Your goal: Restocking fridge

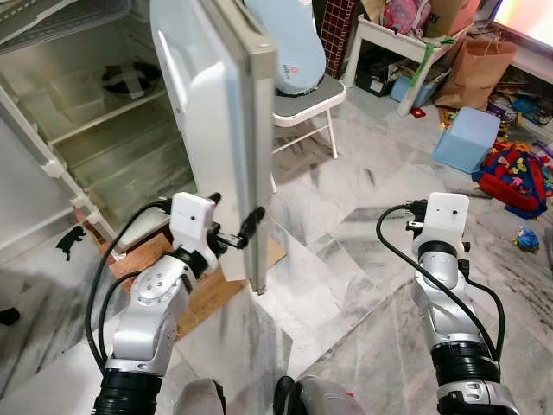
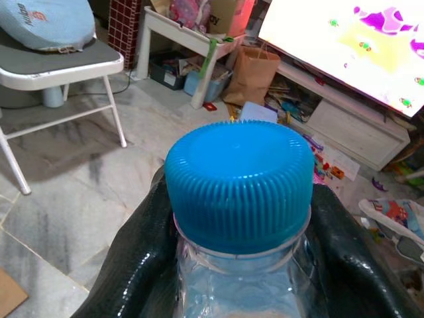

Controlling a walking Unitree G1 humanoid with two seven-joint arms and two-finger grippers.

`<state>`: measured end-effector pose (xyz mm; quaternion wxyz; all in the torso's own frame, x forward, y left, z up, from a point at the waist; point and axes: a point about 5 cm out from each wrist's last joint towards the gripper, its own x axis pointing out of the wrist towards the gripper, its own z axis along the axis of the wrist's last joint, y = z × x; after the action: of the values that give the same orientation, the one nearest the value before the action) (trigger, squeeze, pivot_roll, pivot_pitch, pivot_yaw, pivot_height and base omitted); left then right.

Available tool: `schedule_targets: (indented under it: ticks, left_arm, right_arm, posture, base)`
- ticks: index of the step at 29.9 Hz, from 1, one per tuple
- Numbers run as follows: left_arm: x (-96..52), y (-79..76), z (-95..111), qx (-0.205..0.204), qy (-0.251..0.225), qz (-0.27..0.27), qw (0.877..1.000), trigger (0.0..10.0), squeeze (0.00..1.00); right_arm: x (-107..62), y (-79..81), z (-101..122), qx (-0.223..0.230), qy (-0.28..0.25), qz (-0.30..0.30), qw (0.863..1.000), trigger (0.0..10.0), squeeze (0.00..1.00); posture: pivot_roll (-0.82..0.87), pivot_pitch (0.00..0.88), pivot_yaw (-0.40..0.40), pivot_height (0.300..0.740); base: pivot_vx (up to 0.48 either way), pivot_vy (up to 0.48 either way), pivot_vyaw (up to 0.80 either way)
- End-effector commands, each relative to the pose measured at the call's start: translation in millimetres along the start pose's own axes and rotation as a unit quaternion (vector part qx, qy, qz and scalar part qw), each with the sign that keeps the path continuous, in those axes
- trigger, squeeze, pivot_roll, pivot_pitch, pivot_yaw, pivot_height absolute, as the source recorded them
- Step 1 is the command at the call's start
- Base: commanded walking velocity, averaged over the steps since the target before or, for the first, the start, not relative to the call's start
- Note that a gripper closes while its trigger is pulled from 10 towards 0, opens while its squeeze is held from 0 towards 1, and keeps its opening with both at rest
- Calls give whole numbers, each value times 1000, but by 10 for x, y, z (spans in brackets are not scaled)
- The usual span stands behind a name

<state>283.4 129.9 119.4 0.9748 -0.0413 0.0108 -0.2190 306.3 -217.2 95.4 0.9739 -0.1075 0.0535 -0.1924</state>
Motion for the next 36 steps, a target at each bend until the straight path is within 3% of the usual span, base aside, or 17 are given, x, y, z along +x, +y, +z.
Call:
schedule_targets:
  ticks: [1,10,14,16,23,25,28,36]
  left_arm:
    - [40,4,-19,6,6,6,1000,10000,0]
    - [320,-269,-107,41,36,-53,997,10000,0]
    - [347,-354,-129,47,43,-84,994,10000,0]
    - [284,-360,-154,37,45,-96,994,10000,0]
    - [83,-196,-253,30,59,-72,995,10000,0]
    - [-44,0,-263,37,50,4,998,10000,0]
    - [-116,125,-291,51,55,55,996,10000,0]
    - [-282,359,-325,58,65,130,988,10000,0]
  right_arm:
    - [23,25,88,3,-15,2,1000,10000,0]
    - [11,-12,81,3,-15,-2,1000,10000,0]
    - [-3,-22,72,3,-15,-3,1000,10000,0]
    - [-8,-27,71,3,-14,-4,1000,10000,0]
    - [-13,24,59,4,-11,5,1000,10000,0]
    - [-6,65,77,6,-13,12,1000,10000,0]
    - [-2,70,80,6,-13,14,1000,10000,0]
    - [-2,65,73,5,-11,16,1000,10000,0]
  posture:
    - [84,119,-80,740]
    - [59,115,-72,740]
    - [52,115,-69,740]
    - [57,121,-72,740]
    - [72,125,-80,740]
    - [79,125,-84,740]
    - [81,123,-85,740]
    - [81,125,-88,740]
  base:
    - [0,0,0]
    - [0,0,0]
    - [0,0,0]
    - [0,0,0]
    - [0,0,0]
    - [0,0,0]
    - [0,0,0]
    - [0,0,0]
